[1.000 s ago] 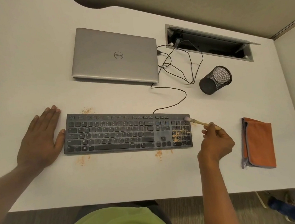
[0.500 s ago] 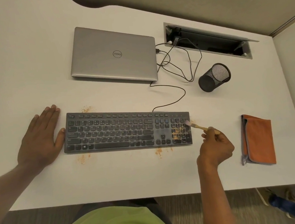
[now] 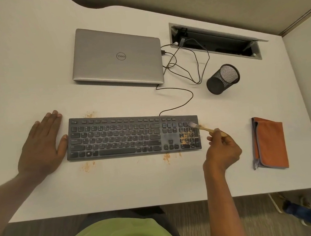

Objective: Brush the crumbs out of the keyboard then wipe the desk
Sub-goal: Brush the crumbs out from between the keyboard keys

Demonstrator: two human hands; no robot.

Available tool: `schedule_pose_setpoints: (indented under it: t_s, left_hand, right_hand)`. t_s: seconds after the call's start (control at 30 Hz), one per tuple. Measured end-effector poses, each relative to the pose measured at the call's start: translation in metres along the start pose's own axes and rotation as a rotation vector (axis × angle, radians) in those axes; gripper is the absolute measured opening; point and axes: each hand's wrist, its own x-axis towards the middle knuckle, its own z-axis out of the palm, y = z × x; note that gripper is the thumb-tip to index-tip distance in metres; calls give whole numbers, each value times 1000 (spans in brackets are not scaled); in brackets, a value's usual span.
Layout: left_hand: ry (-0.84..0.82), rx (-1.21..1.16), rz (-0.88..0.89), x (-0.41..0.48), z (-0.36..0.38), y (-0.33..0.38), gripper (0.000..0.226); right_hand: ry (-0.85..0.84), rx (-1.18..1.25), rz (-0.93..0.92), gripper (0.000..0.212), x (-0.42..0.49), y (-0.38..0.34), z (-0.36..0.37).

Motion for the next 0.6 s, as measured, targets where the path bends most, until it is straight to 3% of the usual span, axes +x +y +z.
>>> schedule_pose_setpoints:
  t_s: [0.27,0.6]
  left_hand:
    - [13,-7,8,1,1,-2,71]
    - [3,-2,8,0,2,-2,72]
  right_hand:
    - [9,-165,-85,16,-4,15,-16]
    - [-5,-32,-21,14,-13,2,0]
